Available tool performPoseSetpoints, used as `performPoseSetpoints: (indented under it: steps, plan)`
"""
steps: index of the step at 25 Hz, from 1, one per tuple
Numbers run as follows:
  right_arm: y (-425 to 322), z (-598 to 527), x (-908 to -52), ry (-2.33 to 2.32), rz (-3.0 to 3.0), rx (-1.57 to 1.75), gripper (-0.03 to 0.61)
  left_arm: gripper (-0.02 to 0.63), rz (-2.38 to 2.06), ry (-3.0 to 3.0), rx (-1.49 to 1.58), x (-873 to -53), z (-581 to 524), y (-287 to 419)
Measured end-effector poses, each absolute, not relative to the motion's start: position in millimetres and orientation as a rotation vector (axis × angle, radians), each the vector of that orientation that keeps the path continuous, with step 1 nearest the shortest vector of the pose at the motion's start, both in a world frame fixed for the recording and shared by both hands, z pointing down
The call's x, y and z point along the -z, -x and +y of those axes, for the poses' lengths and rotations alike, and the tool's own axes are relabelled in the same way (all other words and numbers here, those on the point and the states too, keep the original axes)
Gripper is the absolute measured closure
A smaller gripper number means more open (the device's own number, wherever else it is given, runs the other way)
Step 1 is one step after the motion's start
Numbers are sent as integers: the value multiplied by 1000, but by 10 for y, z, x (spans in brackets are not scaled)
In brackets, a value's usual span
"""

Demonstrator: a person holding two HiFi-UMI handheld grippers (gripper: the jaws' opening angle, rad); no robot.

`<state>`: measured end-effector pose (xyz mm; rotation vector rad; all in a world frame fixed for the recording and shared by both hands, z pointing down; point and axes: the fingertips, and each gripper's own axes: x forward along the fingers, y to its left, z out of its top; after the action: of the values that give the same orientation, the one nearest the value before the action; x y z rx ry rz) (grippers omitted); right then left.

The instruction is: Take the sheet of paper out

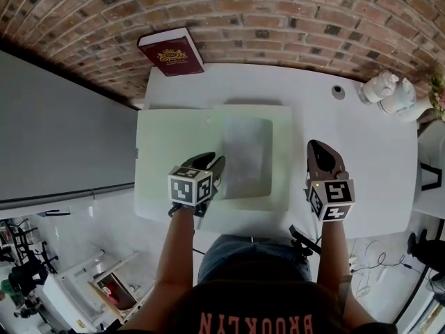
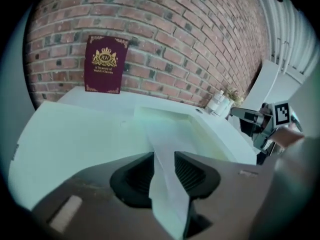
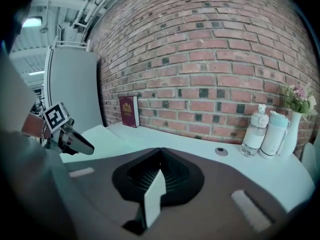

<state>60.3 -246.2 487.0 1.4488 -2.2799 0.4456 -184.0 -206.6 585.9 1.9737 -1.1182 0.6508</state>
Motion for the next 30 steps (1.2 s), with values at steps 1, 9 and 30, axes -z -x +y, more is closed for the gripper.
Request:
performPoseSetpoints:
  steps: [1,9,30]
  plan:
    - [-593,-2454,-4905,-1447,-2271,-451,576,477,-1097,-1955,-655,-5921,-2047,1823]
    - [-619,-2378,-5101,-1460,-2225,-467,577,476,-1028,-1820,-719,-6210,-2009,1727]
    - [-686,-2279,-5167,-1467,-2206,-473,577,611,-1093,-1738,-875,-6340,-1961,1760]
